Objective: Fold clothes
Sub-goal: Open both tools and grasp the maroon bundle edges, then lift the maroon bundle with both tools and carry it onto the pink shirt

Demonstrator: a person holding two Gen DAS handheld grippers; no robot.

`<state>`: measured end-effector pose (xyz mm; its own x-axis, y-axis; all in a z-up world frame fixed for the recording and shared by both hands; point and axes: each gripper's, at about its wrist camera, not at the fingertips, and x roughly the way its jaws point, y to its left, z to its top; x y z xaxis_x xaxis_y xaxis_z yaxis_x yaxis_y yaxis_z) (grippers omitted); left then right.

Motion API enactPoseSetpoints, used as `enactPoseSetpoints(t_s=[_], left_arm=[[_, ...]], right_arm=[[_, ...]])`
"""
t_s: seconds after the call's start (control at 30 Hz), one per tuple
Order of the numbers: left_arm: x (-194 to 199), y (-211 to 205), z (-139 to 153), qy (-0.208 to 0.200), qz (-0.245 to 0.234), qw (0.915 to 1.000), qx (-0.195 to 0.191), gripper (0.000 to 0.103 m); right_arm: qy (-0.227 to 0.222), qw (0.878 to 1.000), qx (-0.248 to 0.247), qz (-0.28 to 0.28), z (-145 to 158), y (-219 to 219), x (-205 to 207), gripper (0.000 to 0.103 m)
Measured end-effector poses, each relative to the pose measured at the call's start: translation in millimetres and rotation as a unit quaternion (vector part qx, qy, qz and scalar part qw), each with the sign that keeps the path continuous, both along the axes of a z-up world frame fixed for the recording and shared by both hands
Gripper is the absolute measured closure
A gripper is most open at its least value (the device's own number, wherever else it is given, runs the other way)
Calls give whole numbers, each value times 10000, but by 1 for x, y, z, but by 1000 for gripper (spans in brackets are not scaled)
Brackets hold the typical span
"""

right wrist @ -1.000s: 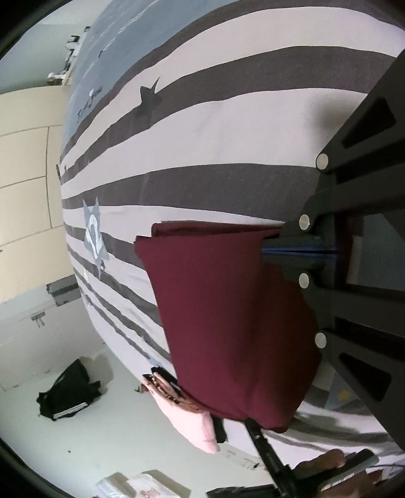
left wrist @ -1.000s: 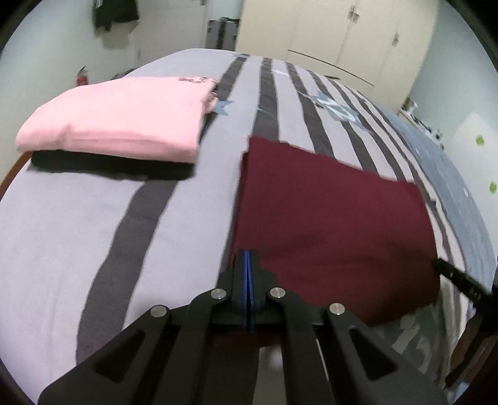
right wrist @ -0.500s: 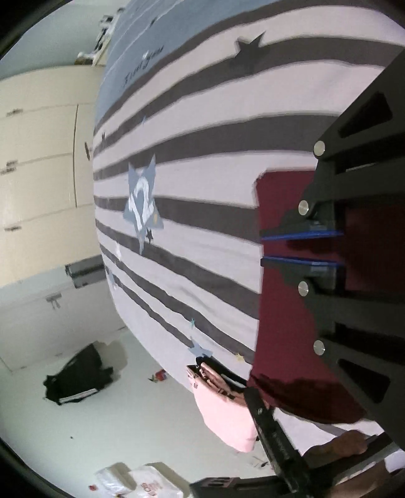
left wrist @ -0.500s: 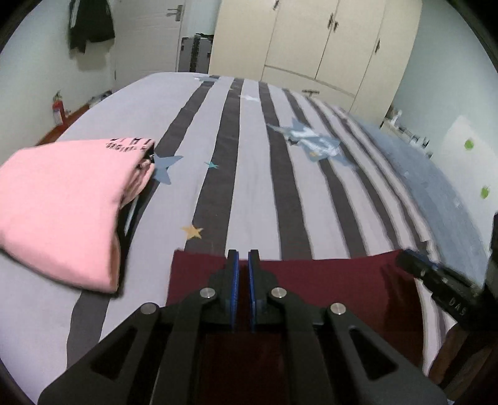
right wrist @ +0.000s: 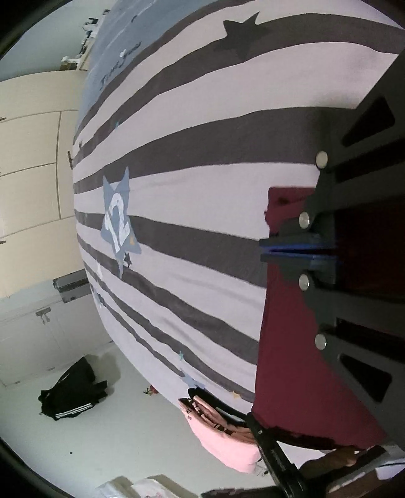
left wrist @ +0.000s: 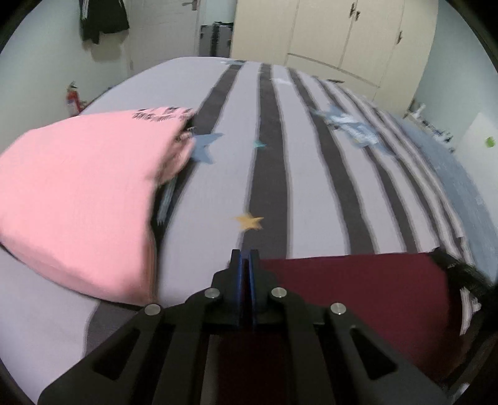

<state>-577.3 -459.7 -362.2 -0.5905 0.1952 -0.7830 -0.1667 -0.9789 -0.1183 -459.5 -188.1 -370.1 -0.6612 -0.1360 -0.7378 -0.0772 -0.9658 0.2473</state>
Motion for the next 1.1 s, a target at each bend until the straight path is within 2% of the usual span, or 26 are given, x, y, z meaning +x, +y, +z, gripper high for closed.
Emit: enactPoseSetpoints(t_s=[0.13, 0.17, 0.2, 0.27, 0.37, 0.4, 0.43, 0.5, 0.67, 0.8, 0.97, 1.1], left_arm=[[1, -15, 15, 85, 142, 9999, -17, 98], [4, -19, 20, 85, 143, 9999, 40, 97], [9, -23, 24, 52, 132, 9998, 127, 96], [19, -30, 31, -14, 109, 9995, 299, 92], [34, -41, 43, -112, 76, 9983, 558, 63], [42, -48, 46, -150, 76, 9977, 658, 47], [55, -59, 47, -194, 93, 9967, 779, 38], [64, -61, 45, -290, 88, 9958, 867, 37], [68, -47, 34, -555, 29, 9941, 937, 37], [61, -50, 12, -779, 58, 9905, 1127, 37], [56, -63, -6, -910, 114, 9805, 1738, 32], [56, -63, -10, -918, 145, 9772, 1907, 32]], right_arm=[[35, 9997, 67, -250, 11, 20, 3, 103], [44, 9995, 84, -312, 13, 25, 4, 101], [52, 9992, 100, -375, 16, 31, 5, 92], [-27, 9985, -179, -525, 18, 51, 13, 91], [-144, 9975, -432, -532, 23, 66, 31, 85], [-144, 9975, -497, -487, 26, 65, 39, 75], [-132, 9974, -537, -461, 29, 64, 47, 62], [-146, 9965, -734, -385, 34, 58, 64, 53], [-332, 9921, -1193, -174, 28, 36, 83, 52], [-492, 9869, -1533, -114, 9, 32, 77, 52], [-553, 9768, -2060, -187, -13, 35, 79, 51], [-503, 9698, -2375, -216, -18, 38, 83, 51]])
